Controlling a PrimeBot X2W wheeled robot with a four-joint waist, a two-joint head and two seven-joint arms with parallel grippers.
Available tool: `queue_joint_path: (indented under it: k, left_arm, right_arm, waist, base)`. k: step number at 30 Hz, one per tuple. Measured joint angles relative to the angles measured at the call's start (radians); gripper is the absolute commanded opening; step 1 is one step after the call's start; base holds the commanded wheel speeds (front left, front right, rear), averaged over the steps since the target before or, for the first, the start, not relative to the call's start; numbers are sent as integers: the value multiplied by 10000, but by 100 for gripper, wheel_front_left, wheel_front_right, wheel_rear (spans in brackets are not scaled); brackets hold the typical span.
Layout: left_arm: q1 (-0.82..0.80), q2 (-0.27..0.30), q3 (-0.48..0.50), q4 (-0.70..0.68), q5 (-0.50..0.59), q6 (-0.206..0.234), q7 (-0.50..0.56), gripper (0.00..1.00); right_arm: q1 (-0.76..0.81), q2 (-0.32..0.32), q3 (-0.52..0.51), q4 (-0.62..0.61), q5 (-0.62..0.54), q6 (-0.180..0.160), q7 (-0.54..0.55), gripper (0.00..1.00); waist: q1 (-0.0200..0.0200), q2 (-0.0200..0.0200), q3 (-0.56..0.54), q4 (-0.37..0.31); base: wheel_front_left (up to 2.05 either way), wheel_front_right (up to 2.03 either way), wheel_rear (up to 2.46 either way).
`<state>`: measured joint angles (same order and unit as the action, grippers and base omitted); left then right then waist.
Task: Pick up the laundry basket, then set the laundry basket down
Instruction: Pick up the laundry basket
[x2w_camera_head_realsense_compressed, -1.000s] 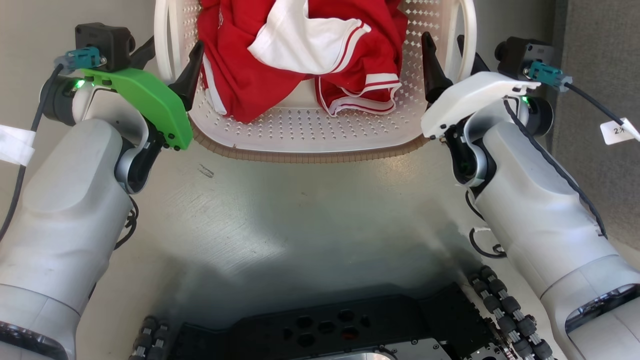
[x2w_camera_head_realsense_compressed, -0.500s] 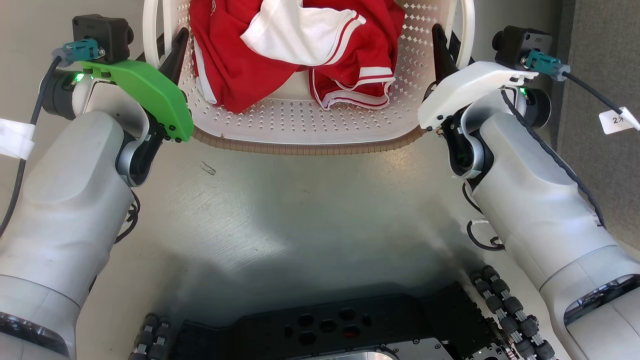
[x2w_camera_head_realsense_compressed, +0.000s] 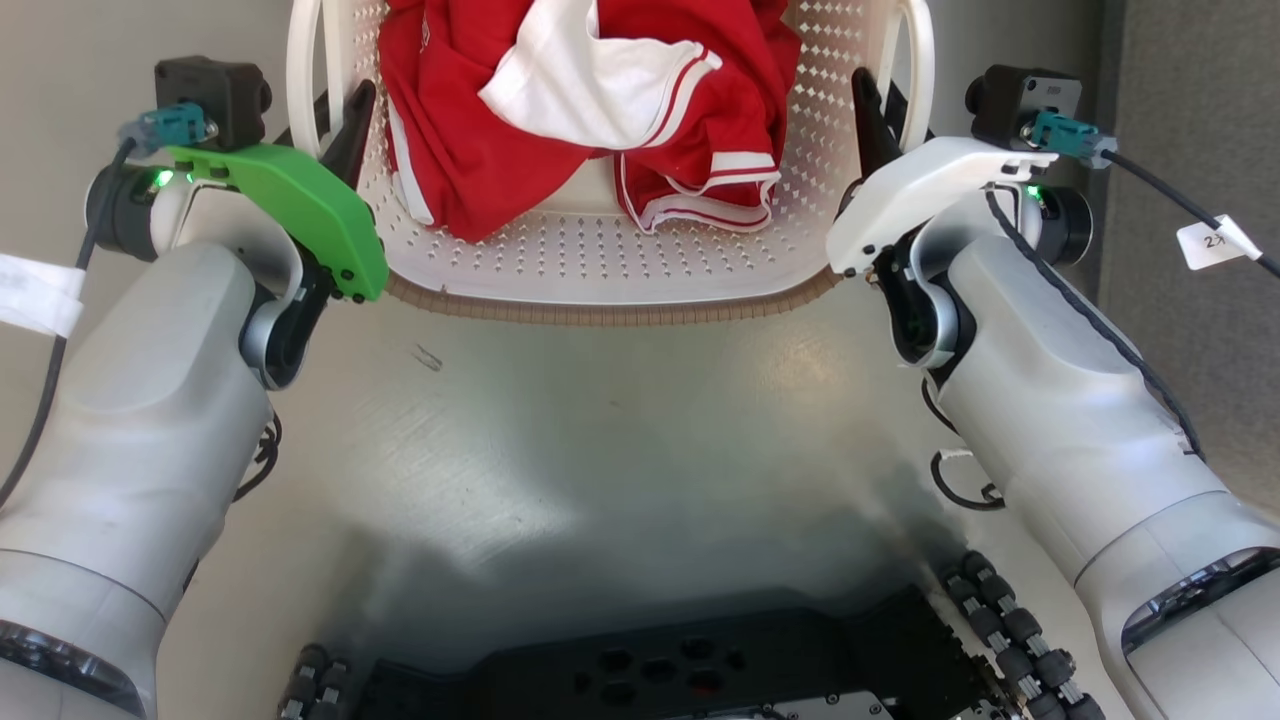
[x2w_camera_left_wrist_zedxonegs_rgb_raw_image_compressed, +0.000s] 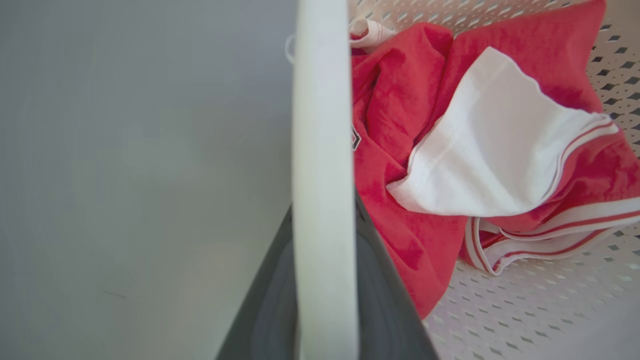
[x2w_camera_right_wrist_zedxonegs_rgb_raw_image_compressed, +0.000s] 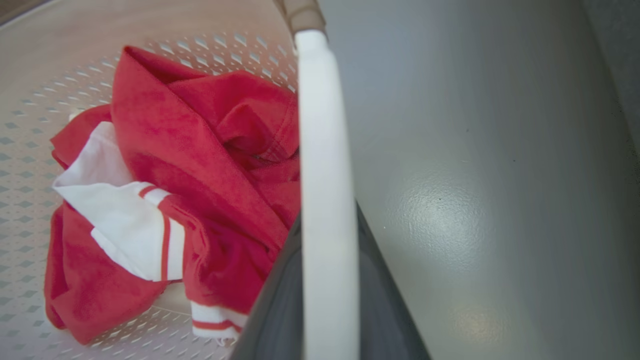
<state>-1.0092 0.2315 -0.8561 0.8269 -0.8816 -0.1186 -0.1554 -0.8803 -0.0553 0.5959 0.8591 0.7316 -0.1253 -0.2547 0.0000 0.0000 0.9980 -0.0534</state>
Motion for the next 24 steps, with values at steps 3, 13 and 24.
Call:
queue_joint_path:
  k: [3,13,24]
  left_arm:
    - [34,-6,-198,81,-56,0,-100,0]
    - [728,-284,-477,619,-652,-2,-127,0]
    - [1431,-510,-512,1087,-1421,-2,73,0]
  right_arm:
    - [8,-6,171,153,0,0,0,0]
    - [505,10,924,825,581,123,2,0]
    - [738,58,1638,1319,1151,456,594,0]
  waist:
    - [0,0,-245,-3]
    - [0,0,-1332,-44]
    - [0,0,-2823,-114]
  base:
    - [0,0,0]
    - [0,0,0]
    - [0,0,0]
